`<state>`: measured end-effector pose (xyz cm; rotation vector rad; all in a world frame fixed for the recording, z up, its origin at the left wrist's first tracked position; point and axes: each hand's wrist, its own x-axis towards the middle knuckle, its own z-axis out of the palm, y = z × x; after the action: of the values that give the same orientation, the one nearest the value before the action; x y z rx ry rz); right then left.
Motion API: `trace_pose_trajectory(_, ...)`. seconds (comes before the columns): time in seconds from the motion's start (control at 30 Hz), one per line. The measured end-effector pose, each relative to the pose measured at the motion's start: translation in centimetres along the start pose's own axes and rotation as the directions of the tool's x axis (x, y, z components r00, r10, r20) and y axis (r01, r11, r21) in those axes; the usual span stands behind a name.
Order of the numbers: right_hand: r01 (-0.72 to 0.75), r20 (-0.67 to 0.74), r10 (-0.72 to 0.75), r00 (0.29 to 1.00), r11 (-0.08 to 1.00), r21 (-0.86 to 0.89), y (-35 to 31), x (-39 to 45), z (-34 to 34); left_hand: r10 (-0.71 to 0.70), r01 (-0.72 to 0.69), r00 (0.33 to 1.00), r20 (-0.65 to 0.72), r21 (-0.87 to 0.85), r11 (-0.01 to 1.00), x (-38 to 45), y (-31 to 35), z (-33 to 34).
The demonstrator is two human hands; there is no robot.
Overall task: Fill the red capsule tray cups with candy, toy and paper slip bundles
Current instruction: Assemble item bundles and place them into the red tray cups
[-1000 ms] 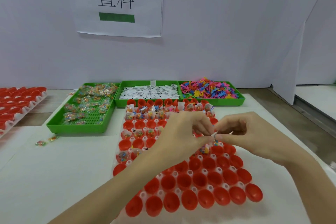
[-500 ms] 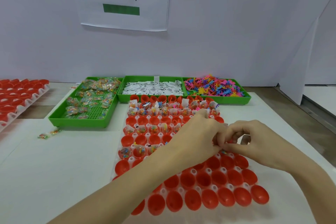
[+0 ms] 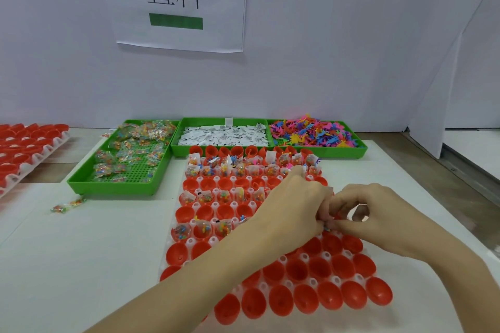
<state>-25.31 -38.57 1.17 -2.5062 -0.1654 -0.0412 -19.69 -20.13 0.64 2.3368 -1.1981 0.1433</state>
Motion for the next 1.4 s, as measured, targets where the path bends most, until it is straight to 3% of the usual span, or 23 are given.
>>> trace_pose_trajectory(0.4, -0.151, -0.033, 0.155, 0.987, 0.982, 0.117, -0.2, 0.7, 1.9, 0.062, -0.075, 0.996, 0.068, 0.208, 0.975, 0.3, -0.2, -0.2)
trace_pose_trajectory(0.7, -0.089, 0.024, 0.088, 0.996, 0.994, 0.057, -0.6, 0.1, 0.1, 0.101, -0.107, 0.991, 0.084, 0.063, 0.992, -0.6, -0.5, -0.6)
trace_pose_trajectory(1.0, -0.102, -0.095, 0.108, 0.99, 0.993, 0.062, -0.1, 0.5, 1.4, 0.162, -0.163, 0.986, 0.024, 0.03, 0.986, -0.6, -1.4, 0.5)
trace_pose_trajectory(1.23, -0.066, -0.046, 0.068, 0.997, 0.997, 0.047, 0.1, 0.2, 0.6, 0.288, -0.29, 0.957, 0.035, 0.078, 0.954, -0.9, -2.8, 0.2)
trace_pose_trajectory(1.4, -0.075, -0.064, 0.079, 0.995, 0.995, 0.06, 0.0, 0.1, 0.1, 0.189, -0.189, 0.982, -0.004, -0.052, 0.981, -1.6, -3.2, -0.6)
